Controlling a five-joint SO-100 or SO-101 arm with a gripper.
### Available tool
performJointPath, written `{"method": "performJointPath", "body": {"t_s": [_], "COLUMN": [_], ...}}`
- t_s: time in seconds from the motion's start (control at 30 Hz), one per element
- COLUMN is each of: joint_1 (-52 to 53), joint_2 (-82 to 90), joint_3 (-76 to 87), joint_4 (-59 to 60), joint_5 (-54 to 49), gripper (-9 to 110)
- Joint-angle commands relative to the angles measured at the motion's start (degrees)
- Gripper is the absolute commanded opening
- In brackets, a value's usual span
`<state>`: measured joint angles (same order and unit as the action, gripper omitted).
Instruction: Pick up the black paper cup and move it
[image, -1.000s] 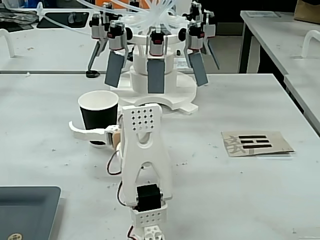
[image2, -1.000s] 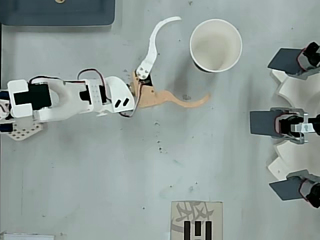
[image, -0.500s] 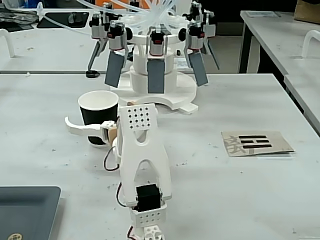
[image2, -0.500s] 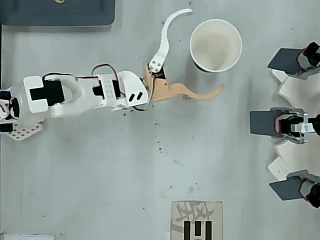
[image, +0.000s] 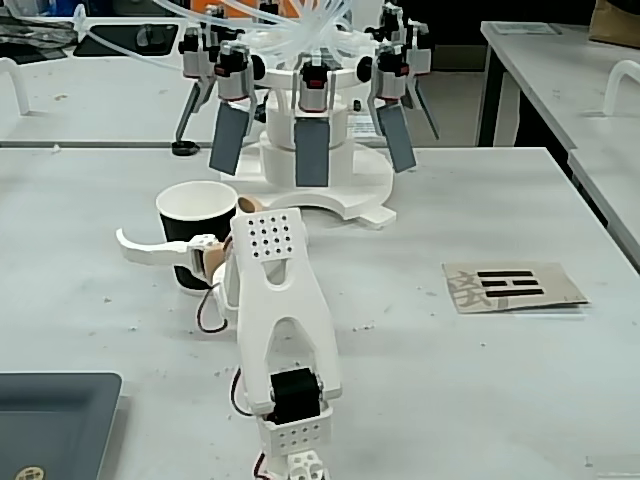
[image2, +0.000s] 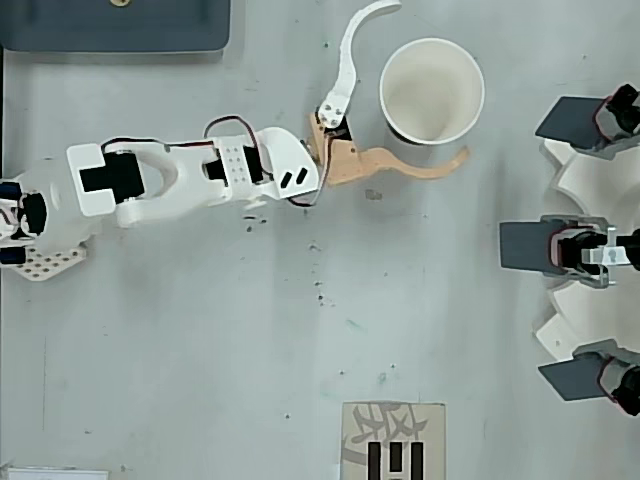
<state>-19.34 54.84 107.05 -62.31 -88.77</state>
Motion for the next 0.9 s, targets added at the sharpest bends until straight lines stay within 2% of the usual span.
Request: {"method": "performJointPath", "body": {"t_s": [0.0,0.23,0.87], "joint_1": [-0.8,-1.3,-1.3], "joint_2": [0.7,-0.2,-0.4], "joint_3": [-3.8,-5.0,-5.1], "joint_4": [0.5,1.3,1.4], "joint_5": [-0.4,-0.4,0.0], "gripper": [54,51,31]}}
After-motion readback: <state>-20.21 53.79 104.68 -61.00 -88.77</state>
